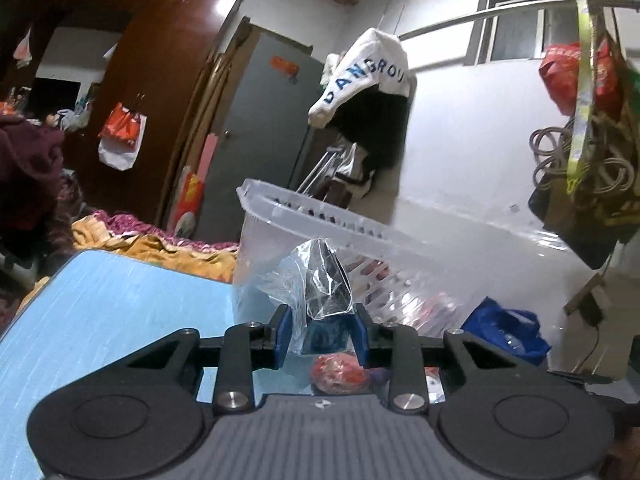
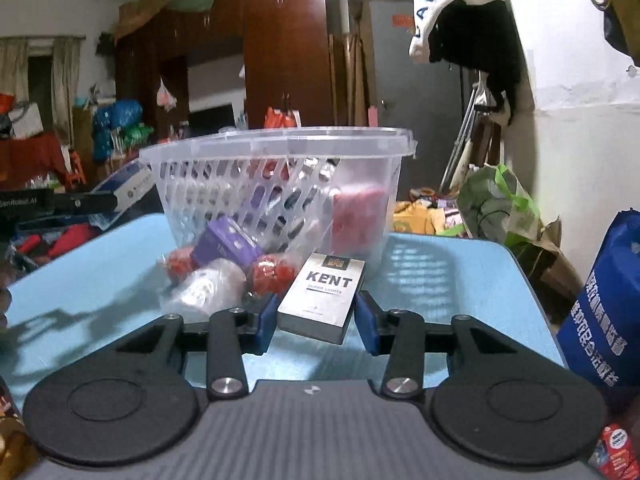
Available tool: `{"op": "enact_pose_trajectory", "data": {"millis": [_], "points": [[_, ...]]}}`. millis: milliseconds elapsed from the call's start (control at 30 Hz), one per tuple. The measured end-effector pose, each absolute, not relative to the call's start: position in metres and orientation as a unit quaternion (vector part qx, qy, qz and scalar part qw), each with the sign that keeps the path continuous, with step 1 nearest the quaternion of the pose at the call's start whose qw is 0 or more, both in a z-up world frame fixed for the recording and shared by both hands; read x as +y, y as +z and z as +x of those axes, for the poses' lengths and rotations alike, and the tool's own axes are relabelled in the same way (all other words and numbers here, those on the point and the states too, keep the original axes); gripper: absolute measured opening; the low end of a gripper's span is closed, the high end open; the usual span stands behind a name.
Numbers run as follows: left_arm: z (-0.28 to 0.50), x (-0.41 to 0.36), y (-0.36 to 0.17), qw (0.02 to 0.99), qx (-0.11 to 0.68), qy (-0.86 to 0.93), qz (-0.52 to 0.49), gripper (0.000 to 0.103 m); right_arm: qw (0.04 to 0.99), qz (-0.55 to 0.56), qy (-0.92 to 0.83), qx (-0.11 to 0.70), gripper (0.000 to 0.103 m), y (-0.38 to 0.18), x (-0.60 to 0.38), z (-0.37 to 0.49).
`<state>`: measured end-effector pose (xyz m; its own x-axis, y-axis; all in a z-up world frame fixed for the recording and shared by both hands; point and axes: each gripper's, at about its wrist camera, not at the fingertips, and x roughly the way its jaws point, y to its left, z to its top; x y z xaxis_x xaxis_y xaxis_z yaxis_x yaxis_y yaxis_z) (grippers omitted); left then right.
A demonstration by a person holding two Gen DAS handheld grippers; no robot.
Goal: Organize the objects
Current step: 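Grasp clear bag with blue item in left gripper while right grasps KENT pack, then lift both items over the white basket and open both grippers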
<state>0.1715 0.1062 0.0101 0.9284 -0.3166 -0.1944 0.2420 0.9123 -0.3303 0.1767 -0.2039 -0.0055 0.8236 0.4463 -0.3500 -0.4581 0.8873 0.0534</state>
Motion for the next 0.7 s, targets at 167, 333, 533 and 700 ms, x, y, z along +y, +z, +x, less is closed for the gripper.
{"op": "enact_pose_trajectory", "data": {"millis": [167,333,533,700], "points": [[0.175,0.107,0.009,0.969,0.117,-0.147,-0.162,0.036,0.956,-0.001,0.241,0.165,0.045,-0.005,-0.21,0.176],[0.172,0.109,0.008,0.969,0.114,-0.148,-0.161,0.036,0.959,-0.009,0.244,0.146,0.045,-0.005,-0.209,0.171],[0.16,0.109,0.008,0.97,0.087,-0.154,-0.167,0.036,0.966,-0.014,0.238,0.097,0.045,-0.003,-0.211,0.156],[0.148,0.093,0.045,0.972,0.053,-0.171,-0.154,0.036,0.967,-0.021,0.25,0.053,0.045,0.052,-0.199,0.152]]}}
